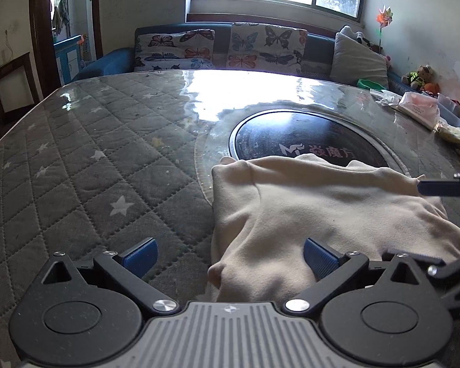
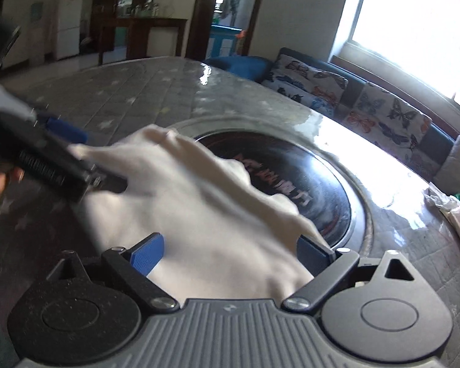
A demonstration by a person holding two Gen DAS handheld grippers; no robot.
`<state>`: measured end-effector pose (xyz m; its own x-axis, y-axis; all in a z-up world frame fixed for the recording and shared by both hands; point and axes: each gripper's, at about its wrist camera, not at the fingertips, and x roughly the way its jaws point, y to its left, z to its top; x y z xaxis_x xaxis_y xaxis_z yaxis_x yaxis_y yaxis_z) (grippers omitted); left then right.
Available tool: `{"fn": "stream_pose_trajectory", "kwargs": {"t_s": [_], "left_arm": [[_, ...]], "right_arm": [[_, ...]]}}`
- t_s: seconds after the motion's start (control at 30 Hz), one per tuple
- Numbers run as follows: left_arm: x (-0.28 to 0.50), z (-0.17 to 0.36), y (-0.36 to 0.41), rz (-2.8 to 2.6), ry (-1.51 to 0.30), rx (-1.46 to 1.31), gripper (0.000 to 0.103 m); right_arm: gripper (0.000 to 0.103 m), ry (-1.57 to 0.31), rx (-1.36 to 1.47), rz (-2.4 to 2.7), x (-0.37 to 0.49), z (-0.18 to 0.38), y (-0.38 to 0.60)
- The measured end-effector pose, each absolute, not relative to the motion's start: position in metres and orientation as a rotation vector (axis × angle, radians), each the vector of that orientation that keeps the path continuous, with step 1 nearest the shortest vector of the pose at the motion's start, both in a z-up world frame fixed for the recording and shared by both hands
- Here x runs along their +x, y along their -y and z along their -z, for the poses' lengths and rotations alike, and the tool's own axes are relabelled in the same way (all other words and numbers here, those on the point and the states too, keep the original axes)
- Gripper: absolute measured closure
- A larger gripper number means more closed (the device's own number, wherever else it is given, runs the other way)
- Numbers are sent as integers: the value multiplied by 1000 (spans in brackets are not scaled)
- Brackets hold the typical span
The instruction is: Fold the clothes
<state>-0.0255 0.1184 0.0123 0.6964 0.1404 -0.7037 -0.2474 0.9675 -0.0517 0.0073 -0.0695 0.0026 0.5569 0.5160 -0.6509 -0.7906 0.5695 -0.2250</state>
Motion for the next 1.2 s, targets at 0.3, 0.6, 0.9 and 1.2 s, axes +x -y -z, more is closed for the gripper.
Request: {"fn": "stream_pose_trajectory", "kwargs": {"t_s": [0.3,0.6,0.9,1.2], "left_arm": [[-25,-13,-125,-255,-782,-167,0],[-27,-15,-129,-251,-778,-207,6],[-24,-24,-127,-230,-768,-224,17],[-16,-29,-119,-198,-777,-230,30]], "right_arm": [[9,-541,-488,-849,-16,-4,74],[13,-562,-399,-864,-22,-3,85],[18,-561,-354,-886,-27,-8,92],[26,-540,-403,-949,-44,-14,80]]}}
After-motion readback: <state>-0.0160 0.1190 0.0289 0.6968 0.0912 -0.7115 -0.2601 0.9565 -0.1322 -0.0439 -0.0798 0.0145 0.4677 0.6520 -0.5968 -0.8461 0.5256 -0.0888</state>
